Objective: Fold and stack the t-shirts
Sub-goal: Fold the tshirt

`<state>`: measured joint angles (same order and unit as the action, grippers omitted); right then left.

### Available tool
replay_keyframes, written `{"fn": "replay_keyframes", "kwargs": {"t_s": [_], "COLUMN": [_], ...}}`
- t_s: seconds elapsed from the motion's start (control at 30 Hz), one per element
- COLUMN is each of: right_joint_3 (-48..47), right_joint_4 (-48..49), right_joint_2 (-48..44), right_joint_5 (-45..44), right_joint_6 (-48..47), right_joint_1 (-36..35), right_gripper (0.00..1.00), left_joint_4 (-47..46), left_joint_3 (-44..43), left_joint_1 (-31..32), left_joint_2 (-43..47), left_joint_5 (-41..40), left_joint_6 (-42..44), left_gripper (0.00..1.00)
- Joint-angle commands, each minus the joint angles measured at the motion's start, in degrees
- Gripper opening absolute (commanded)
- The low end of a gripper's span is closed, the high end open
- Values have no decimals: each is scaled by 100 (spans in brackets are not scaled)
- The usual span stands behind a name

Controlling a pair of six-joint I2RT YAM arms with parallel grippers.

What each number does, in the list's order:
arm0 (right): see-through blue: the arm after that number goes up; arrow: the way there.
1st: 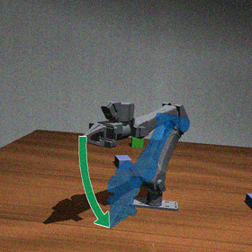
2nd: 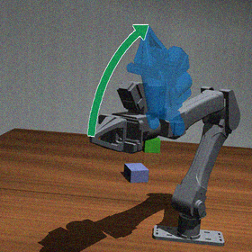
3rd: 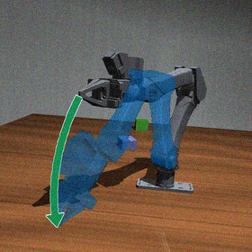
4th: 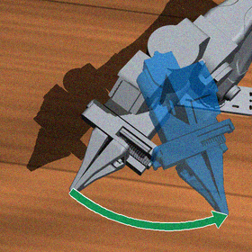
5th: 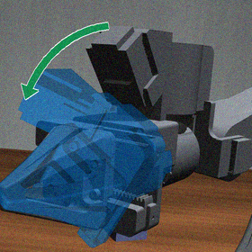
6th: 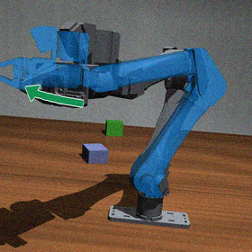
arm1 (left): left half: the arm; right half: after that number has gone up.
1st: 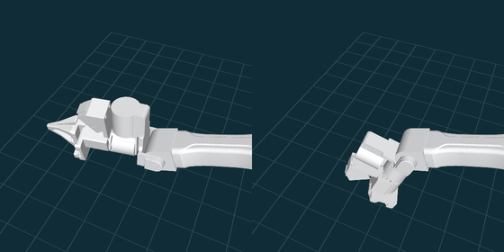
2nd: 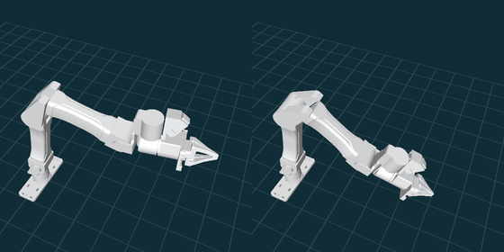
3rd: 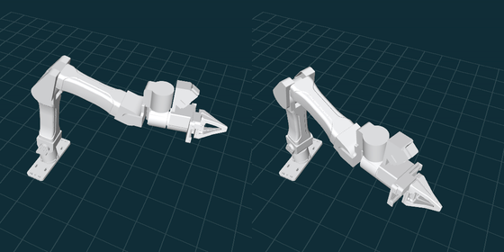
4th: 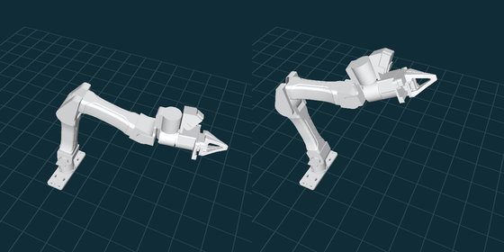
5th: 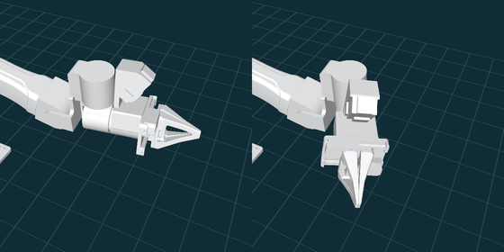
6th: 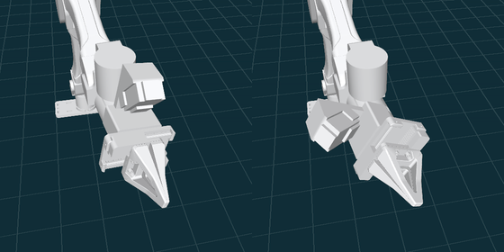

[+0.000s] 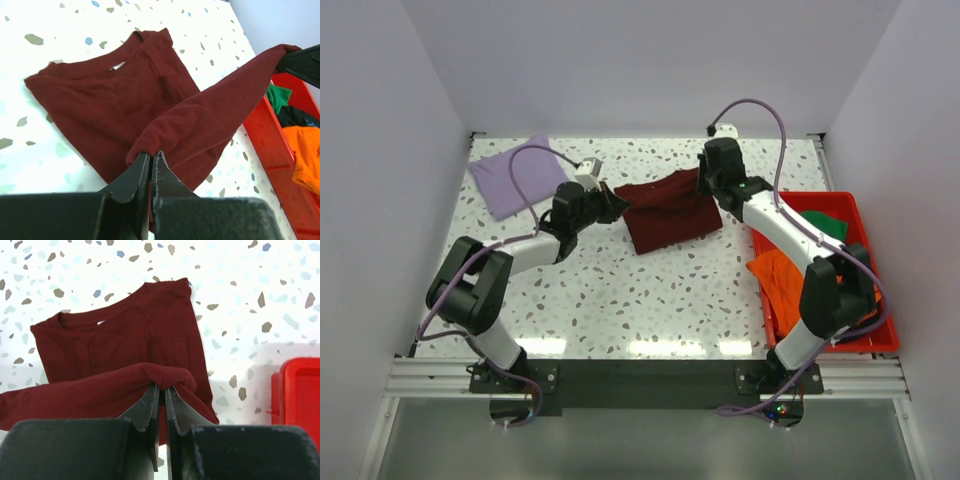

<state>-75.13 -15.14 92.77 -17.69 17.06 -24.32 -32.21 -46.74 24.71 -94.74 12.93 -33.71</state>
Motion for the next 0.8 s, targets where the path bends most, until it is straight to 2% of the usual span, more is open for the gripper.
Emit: {"fn": "replay_keyframes", "kwargs": {"t_s": [0.0,0.3,0.77], "right_joint_3": [-537,-1240,-2014], "right_joint_4": [345,476,573], "right_joint_2": [249,1181,2280], "right_joint_5": [82,-6,-24], "right_joint_6": [-159,-238,-273], "right_joint_1": [85,181,322], "right_gripper": [0,0,0], "left_joint_4": [-374,-339,-278], "left_joint_3": [-440,-1179,-1776], "left_joint_1": [-203,-572,-704], "left_joint_2": [-229,-1169,-1898], "left_joint_5": [219,562,263], "left_joint_6": [-65,-56,-21], "left_gripper": [0,0,0]}}
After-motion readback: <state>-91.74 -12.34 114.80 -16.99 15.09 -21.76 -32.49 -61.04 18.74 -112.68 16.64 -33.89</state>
